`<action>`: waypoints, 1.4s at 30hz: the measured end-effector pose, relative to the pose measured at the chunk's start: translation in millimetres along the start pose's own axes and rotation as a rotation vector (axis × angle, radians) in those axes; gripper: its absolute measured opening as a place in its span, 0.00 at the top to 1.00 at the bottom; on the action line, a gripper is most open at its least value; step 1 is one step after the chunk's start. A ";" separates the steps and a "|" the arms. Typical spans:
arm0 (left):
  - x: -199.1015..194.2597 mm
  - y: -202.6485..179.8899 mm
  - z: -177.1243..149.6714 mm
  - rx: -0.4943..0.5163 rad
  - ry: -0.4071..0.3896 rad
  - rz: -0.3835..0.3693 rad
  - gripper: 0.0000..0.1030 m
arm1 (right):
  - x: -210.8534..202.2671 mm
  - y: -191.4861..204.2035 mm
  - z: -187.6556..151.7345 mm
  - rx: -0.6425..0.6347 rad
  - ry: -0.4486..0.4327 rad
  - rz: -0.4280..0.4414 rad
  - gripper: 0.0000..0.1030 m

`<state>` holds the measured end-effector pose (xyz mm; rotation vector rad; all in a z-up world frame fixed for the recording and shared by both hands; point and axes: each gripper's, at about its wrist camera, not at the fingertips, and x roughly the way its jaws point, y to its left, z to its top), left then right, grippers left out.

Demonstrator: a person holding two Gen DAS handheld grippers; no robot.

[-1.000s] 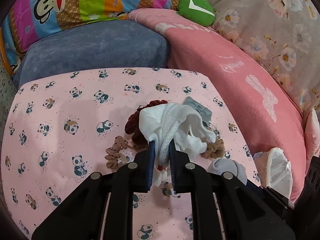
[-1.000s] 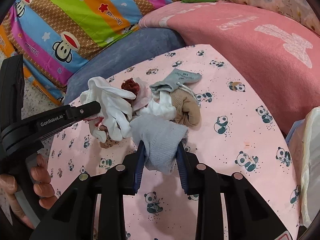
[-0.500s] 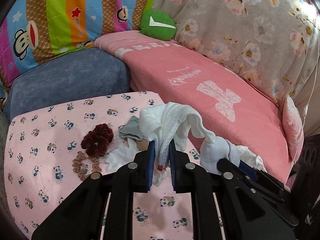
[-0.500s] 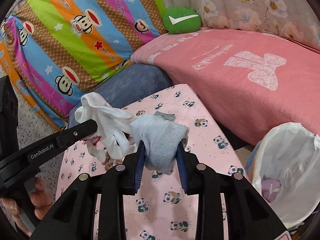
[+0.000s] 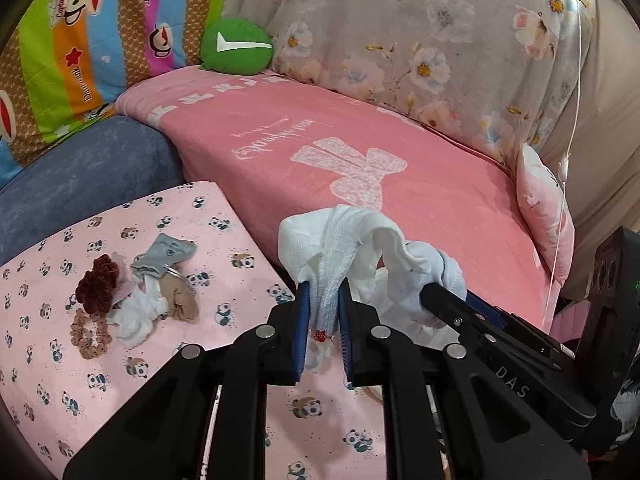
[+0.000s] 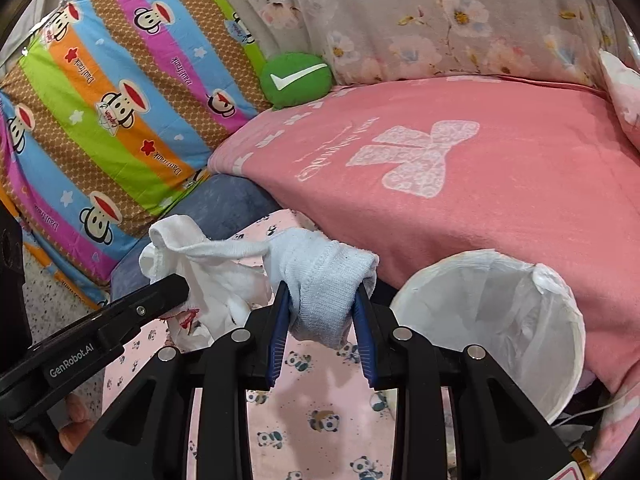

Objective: Collect trash
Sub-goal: 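Carry the white sock and light-blue sock with both tools toward the bin, then open the left tool over the bin while the right tool releases the light-blue sock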

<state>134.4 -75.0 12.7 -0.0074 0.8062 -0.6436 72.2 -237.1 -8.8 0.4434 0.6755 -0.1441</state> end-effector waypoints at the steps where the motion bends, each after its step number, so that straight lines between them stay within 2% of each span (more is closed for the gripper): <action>1: 1.9 -7.2 -0.8 0.008 0.004 -0.006 0.87 | -2.0 -5.8 0.4 0.007 -0.002 -0.006 0.71; 13: 21.0 -63.5 -10.2 0.070 0.047 -0.051 0.86 | -31.2 -74.7 -4.2 0.086 -0.033 -0.072 0.70; 23: 37.4 -96.3 -16.2 0.108 0.086 -0.084 0.86 | -44.6 -103.5 -9.8 0.121 -0.040 -0.107 0.70; 32: 48.1 -109.2 -19.1 0.118 0.110 -0.097 0.85 | -50.3 -117.1 -10.6 0.136 -0.047 -0.126 0.70; 33: 49.1 -110.7 -19.4 0.121 0.111 -0.104 0.83 | -50.6 -117.5 -10.4 0.136 -0.047 -0.128 0.70; 35: 49.4 -112.3 -19.8 0.130 0.107 -0.102 0.56 | -51.4 -117.6 -10.3 0.126 -0.052 -0.134 0.66; 36: 47.1 -112.7 -20.2 0.132 0.089 -0.078 0.33 | -52.1 -116.2 -10.2 0.112 -0.060 -0.154 0.65; 37: 43.9 -112.4 -20.5 0.129 0.064 -0.057 0.22 | -53.8 -113.9 -10.2 0.098 -0.075 -0.181 0.63; 38: 41.2 -112.1 -20.4 0.127 0.046 -0.047 0.21 | -54.9 -111.9 -10.2 0.093 -0.081 -0.189 0.58; 42: 40.6 -107.2 -17.8 0.109 0.051 -0.048 0.21 | -57.4 -114.0 -7.6 0.109 -0.095 -0.183 0.56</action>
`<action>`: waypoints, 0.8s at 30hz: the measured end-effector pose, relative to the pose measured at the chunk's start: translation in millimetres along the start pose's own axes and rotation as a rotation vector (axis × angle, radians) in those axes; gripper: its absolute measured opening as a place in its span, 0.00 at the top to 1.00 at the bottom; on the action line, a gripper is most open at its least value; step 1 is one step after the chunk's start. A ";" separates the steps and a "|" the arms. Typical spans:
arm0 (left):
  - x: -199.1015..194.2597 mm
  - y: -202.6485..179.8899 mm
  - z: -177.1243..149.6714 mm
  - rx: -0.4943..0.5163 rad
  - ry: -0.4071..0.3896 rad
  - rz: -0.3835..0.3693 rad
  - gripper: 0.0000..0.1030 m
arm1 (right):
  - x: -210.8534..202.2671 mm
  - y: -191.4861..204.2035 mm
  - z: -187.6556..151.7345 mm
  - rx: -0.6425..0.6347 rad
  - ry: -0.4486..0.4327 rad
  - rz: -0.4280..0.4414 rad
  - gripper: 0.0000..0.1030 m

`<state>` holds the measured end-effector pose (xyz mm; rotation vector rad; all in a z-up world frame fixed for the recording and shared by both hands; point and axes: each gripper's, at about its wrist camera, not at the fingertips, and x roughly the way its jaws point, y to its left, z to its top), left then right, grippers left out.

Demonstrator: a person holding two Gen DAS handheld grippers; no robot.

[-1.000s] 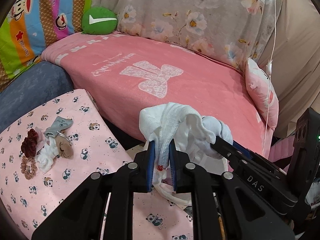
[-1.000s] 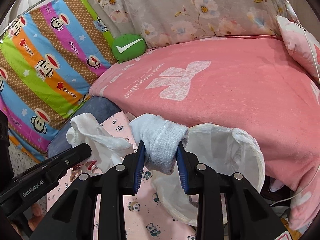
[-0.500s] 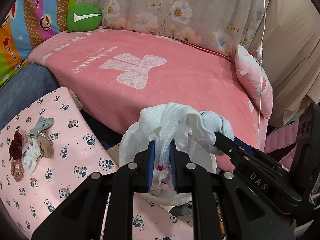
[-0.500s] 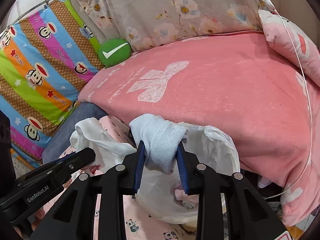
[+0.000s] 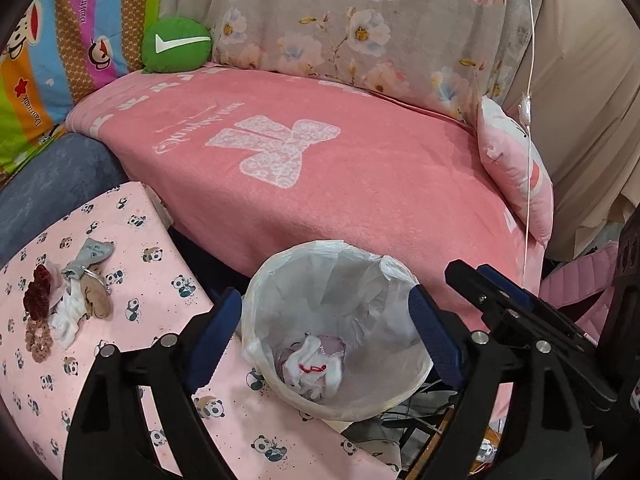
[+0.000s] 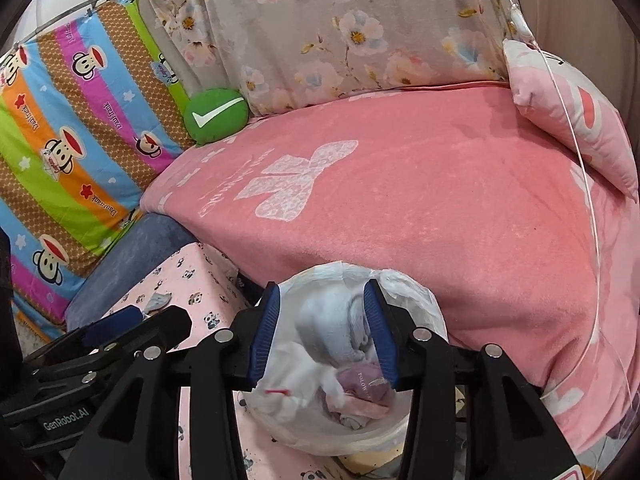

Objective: Collect trash
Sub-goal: 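Open the left tool over the bin while the right tool releases the light-blue sock, then move both open tools back over the pile of items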

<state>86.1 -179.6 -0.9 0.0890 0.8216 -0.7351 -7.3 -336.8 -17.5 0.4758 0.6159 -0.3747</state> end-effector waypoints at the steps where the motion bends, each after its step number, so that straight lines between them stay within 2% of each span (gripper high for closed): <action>1: -0.6 1.3 -0.3 -0.001 -0.002 0.003 0.21 | 0.3 -0.5 1.3 0.006 0.002 0.007 0.56; 13: -16.2 24.1 -5.5 -0.034 -0.020 0.032 0.21 | 4.4 21.6 -3.3 -0.028 0.029 0.042 0.56; 24: -30.4 74.8 -19.2 -0.133 -0.024 0.072 0.21 | 14.6 65.6 -21.2 -0.090 0.073 0.082 0.55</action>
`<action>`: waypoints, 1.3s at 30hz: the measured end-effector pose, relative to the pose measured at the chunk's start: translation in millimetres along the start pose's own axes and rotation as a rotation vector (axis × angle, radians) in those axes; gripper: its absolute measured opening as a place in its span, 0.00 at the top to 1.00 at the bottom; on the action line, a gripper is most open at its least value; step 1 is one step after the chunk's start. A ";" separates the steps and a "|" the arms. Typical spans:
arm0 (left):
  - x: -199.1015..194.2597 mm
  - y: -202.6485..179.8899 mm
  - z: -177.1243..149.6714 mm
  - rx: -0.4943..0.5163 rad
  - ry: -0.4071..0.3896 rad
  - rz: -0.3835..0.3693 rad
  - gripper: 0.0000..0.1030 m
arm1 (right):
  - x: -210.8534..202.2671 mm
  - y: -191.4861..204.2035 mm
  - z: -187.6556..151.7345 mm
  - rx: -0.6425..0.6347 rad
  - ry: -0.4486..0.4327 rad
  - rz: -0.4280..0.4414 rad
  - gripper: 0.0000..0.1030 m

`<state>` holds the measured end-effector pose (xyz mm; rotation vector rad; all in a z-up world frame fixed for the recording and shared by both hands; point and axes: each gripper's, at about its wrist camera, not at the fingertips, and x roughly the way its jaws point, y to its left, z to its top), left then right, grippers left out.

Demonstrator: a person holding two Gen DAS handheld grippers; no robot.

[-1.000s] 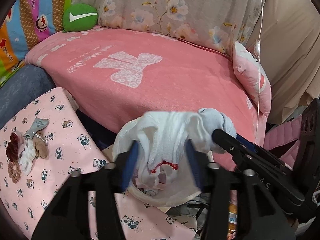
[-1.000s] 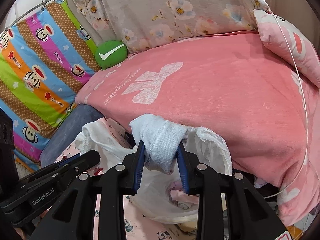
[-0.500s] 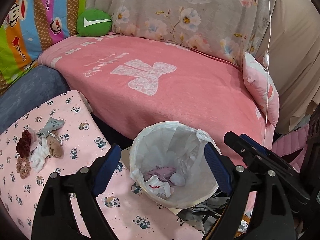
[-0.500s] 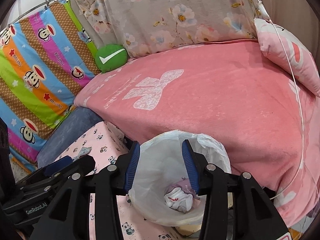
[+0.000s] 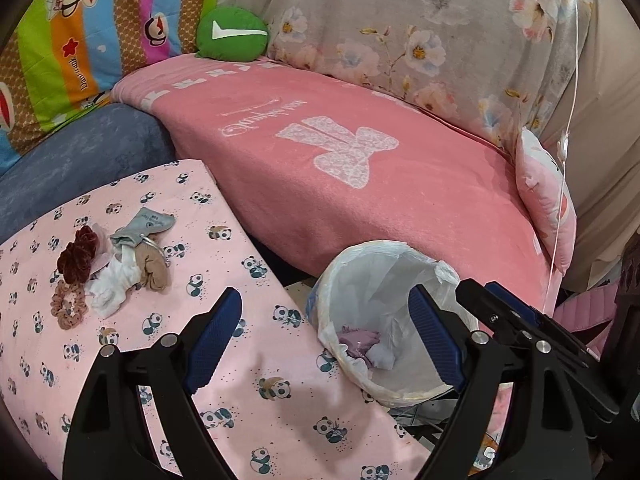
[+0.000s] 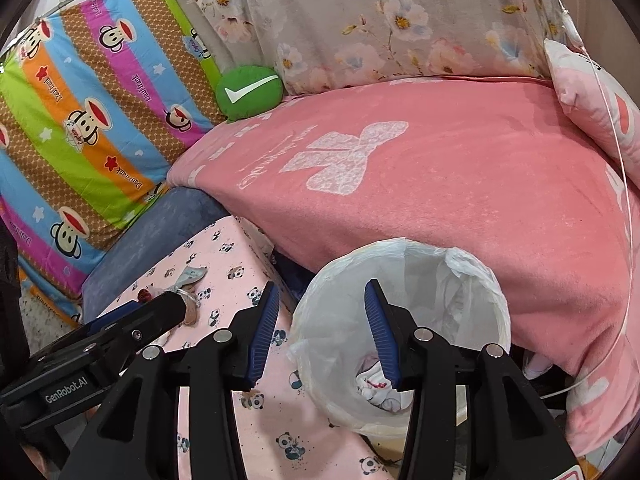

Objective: Collect trash
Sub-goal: 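Move both open tools back over the pile of items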

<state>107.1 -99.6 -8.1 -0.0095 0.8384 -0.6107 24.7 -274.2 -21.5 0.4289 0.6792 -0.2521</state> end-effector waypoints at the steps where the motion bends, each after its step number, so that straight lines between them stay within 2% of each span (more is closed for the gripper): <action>1: -1.2 5.3 -0.8 -0.008 0.000 0.005 0.21 | 2.1 6.3 -1.8 -0.009 0.006 0.005 0.55; 12: -19.5 83.4 -15.7 -0.122 -0.011 0.079 0.21 | 26.9 81.9 -20.4 -0.119 0.069 0.060 0.55; 21: -29.8 172.0 -38.9 -0.251 0.011 0.230 0.21 | 54.9 142.4 -42.6 -0.191 0.137 0.111 0.54; 28: -26.3 229.0 -55.5 -0.341 0.037 0.304 0.21 | 91.3 188.9 -60.3 -0.248 0.199 0.138 0.54; 39: 1.7 287.6 -64.2 -0.390 0.089 0.337 0.22 | 153.5 232.5 -71.8 -0.266 0.284 0.165 0.54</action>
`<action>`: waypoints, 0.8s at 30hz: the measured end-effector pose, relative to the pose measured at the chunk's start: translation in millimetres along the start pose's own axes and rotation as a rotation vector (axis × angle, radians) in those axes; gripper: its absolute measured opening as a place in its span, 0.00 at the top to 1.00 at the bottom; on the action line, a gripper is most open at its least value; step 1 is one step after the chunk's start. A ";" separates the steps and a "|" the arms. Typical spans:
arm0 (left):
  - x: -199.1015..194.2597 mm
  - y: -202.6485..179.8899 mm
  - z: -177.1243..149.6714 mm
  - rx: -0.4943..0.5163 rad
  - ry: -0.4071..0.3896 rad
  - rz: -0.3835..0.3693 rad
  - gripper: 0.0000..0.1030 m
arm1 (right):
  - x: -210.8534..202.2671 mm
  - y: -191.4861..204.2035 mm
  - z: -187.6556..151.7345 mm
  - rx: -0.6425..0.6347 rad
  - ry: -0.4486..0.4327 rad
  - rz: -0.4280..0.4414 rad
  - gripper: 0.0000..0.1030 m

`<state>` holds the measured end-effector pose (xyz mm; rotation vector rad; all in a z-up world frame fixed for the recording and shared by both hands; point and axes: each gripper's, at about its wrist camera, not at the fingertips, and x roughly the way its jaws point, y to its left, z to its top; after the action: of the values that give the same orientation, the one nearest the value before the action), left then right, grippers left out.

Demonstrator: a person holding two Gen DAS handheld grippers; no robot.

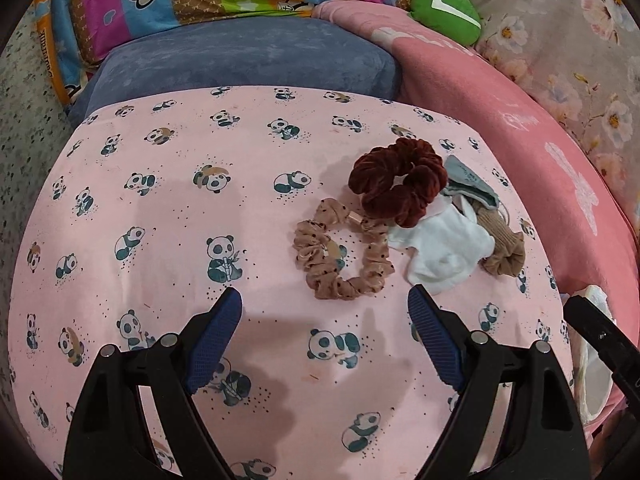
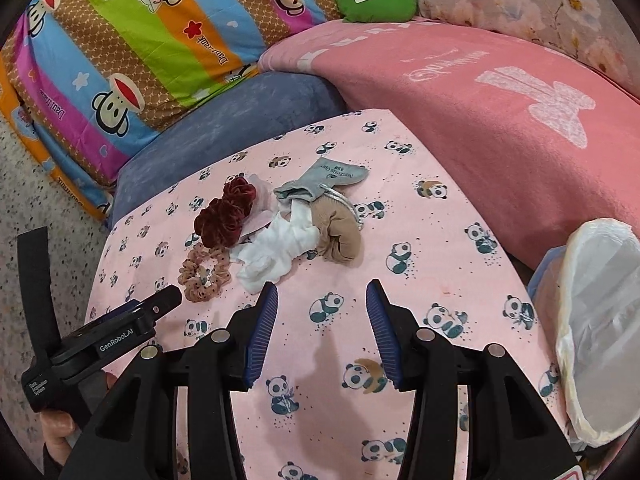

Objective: Collect trash
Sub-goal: 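Move both open tools back over the pile of items, then grasp the beige scrunchie with the left tool while the right tool grasps a white sock, then lift the beige scrunchie and white sock with both tools and carry them to the bin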

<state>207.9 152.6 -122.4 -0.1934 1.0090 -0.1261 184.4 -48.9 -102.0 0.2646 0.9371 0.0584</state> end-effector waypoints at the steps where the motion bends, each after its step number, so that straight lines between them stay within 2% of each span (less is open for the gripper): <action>1: 3.8 1.5 2.1 0.001 0.003 0.000 0.22 | 5.1 1.9 1.6 -0.001 0.007 0.005 0.54; 7: 28.1 8.6 12.5 -0.007 0.041 -0.010 0.33 | 48.4 19.6 8.8 0.007 0.058 0.038 0.54; 14: 40.1 7.7 18.3 0.010 0.049 -0.018 0.38 | 87.7 27.4 12.3 0.023 0.108 0.016 0.54; 16: 40.9 7.2 19.5 0.018 0.045 -0.022 0.47 | 97.3 30.0 12.1 0.025 0.118 0.017 0.57; 17: 40.9 6.5 19.9 0.022 0.045 -0.026 0.50 | 100.4 29.9 11.9 0.024 0.122 0.018 0.62; 20: 43.1 4.1 21.8 0.037 0.053 -0.038 0.68 | 109.5 30.8 9.6 0.021 0.137 0.024 0.80; 22: 44.1 2.6 22.5 0.040 0.060 -0.046 0.81 | 109.9 32.5 7.5 0.013 0.128 0.021 0.82; 24: 44.1 2.0 22.1 0.036 0.065 -0.052 0.84 | 108.5 34.3 6.5 0.003 0.126 0.020 0.87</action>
<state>249.9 148.3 -147.8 -0.1834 1.0656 -0.1994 256.2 0.8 -175.4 0.2754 1.0601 0.0930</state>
